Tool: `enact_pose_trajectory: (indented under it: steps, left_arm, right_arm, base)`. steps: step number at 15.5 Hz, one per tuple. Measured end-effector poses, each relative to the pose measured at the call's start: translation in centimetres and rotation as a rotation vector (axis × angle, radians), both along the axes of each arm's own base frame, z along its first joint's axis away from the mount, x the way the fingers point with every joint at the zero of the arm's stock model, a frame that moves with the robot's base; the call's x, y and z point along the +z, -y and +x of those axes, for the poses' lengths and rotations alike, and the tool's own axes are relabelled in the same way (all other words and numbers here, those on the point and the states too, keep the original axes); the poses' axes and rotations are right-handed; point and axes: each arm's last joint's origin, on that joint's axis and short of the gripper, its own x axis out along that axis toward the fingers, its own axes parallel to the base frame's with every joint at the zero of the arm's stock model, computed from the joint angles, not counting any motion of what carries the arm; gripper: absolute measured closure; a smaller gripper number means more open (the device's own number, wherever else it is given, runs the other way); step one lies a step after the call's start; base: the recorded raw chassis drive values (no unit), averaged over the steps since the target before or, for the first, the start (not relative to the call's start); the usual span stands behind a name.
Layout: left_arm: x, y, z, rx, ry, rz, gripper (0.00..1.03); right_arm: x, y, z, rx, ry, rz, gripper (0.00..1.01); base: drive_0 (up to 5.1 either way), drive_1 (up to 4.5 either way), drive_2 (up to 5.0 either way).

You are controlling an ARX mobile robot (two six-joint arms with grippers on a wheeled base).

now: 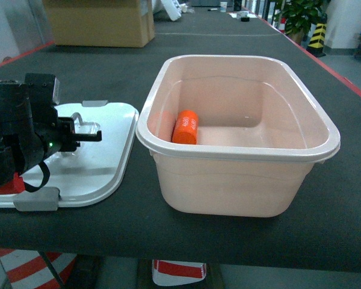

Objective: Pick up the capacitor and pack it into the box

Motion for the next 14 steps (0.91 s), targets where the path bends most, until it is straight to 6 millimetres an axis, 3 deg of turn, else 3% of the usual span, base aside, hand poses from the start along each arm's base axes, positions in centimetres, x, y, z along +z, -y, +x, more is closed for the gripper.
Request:
enact_pose_trajectory:
  steps: [2, 4, 5, 7, 8, 10, 14]
  left_arm:
    - [1.4, -0.2, -0.2, 0.017, 0.005, 0.006, 1.01]
    - [4.8, -0.7, -0.4, 0.059, 0.034, 0.012, 1.01]
    - [8.8, -1.0, -0.9, 0.091, 0.093, 0.007, 1.01]
    - [14.9, -0.6, -2.0, 0.129, 0.189, -0.013, 1.01]
    - [17.5, 0.6, -2.9, 0.133, 0.227, -0.028, 1.01]
    - [19.9, 4.1, -4.1, 0.101, 0.247, -0.045, 1.01]
    - [21.0, 12.8, -5.9, -0.028, 0.211, -0.094, 1.01]
  right_arm:
    - [0.0, 0.0, 0.0, 0.0, 0.0, 0.0, 0.03]
    - [0.0, 0.0, 0.0, 0.0, 0.0, 0.0, 0.03]
    - [0.0, 0.0, 0.0, 0.0, 0.0, 0.0, 0.03]
    - [0.0, 0.0, 0.0, 0.0, 0.0, 0.0, 0.03]
    - [0.0, 0.0, 0.0, 0.0, 0.0, 0.0, 0.03]
    - [0.0, 0.0, 0.0, 0.0, 0.0, 0.0, 0.03]
    - [0.0, 0.0, 0.0, 0.0, 0.001, 0.0, 0.03]
  base:
    - [0.0, 0.0, 0.0]
    - [0.0, 0.0, 0.0]
    - [0.0, 0.0, 0.0]
    - [0.0, 0.0, 0.0]
    - [0.0, 0.0, 0.0]
    - [0.0, 0.0, 0.0]
    - [0.0, 0.0, 0.0]
